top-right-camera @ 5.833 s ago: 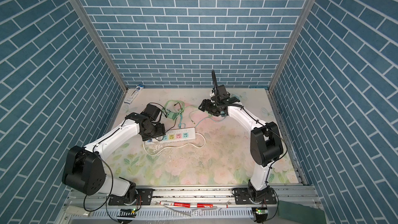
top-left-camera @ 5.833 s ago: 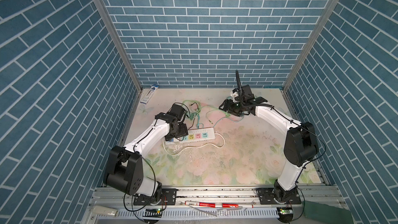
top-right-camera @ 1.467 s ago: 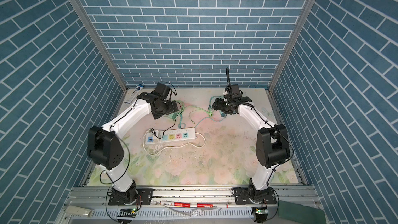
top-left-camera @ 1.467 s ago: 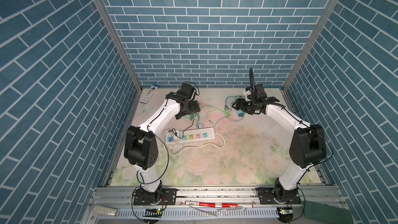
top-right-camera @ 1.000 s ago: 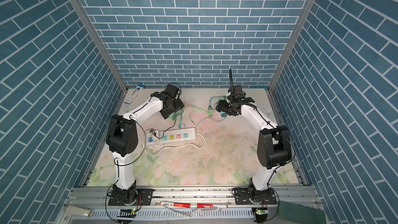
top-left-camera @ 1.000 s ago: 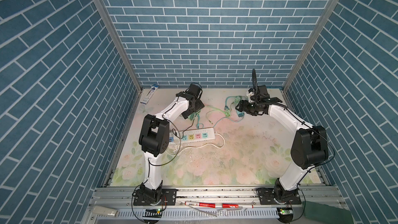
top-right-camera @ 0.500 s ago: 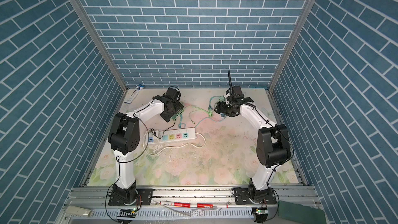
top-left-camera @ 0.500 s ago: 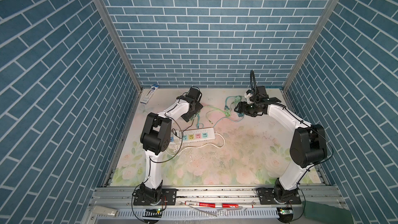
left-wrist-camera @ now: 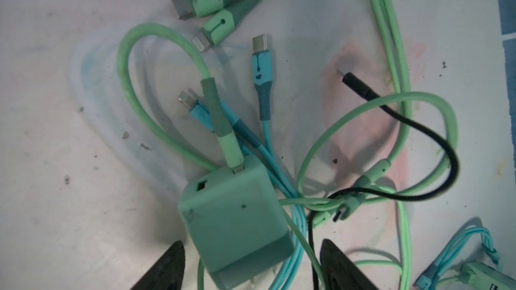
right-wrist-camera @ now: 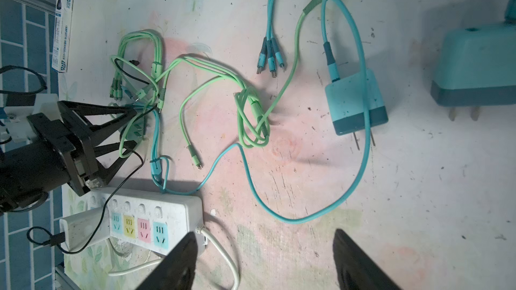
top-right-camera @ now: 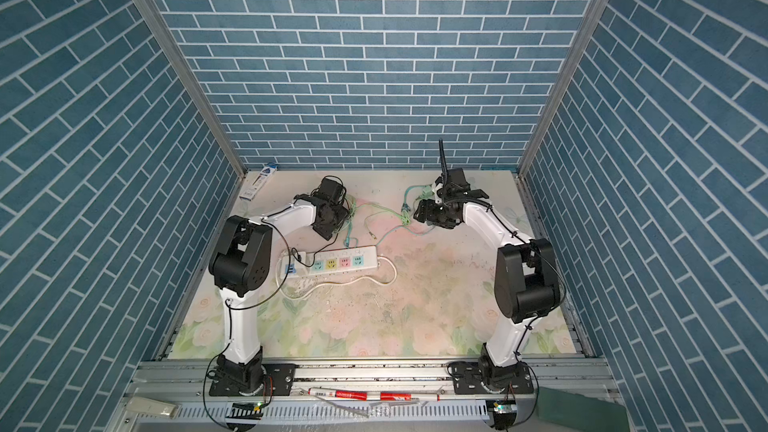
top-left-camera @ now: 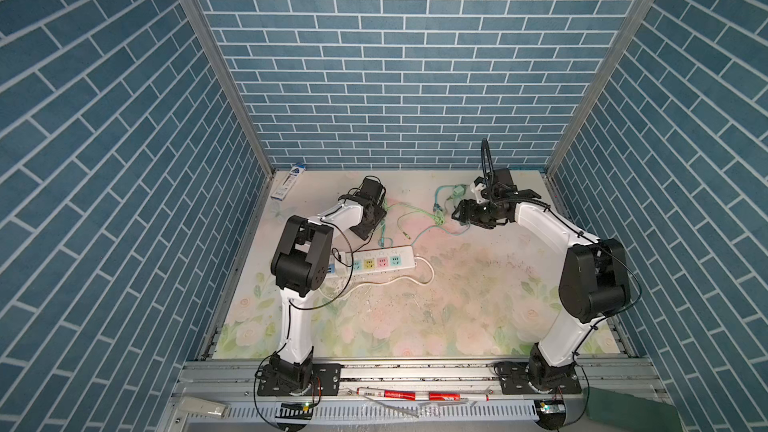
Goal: Insert the plug
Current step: 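Lower the left gripper and grasp the green charger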
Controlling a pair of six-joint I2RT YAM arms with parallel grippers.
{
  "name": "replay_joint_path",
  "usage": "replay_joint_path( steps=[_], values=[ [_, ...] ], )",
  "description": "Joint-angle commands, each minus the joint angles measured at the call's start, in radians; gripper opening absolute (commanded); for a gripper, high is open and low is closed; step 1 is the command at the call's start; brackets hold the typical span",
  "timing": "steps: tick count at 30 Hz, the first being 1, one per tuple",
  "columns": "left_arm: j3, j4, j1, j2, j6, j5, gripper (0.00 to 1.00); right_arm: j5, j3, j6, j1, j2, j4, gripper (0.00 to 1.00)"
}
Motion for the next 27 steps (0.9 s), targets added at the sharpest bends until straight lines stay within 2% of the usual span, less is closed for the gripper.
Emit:
replay_joint_path(
  steps=[1, 9, 12, 15, 21, 27],
  values=[
    [-0.001, 0.014, 0.006, 0.011, -0.011, -0.008, 0.77, -0.007, -0.023, -0.038, -0.003, 0.015, -0.015, 0.76],
    [-0.002, 0.019, 0.02, 0.029, -0.009, -0.001, 0.75, -0.001, -0.027, -0.042, -0.004, 0.012, -0.016, 0.76],
    [-0.011, 0.033, 0.02, 0.032, -0.011, 0.001, 0.7, -0.003, -0.026, -0.042, -0.004, 0.016, -0.017, 0.76],
    [-0.015, 0.041, 0.02, 0.031, -0.011, -0.003, 0.69, -0.006, -0.027, -0.042, -0.004, 0.017, -0.016, 0.76],
    [-0.014, 0.049, 0.02, 0.04, -0.011, 0.006, 0.58, -0.005, -0.026, -0.044, -0.004, 0.02, -0.018, 0.76],
    [-0.017, 0.058, 0.025, 0.047, -0.011, 0.013, 0.54, -0.004, -0.024, -0.047, -0.005, 0.018, -0.021, 0.76]
  ],
)
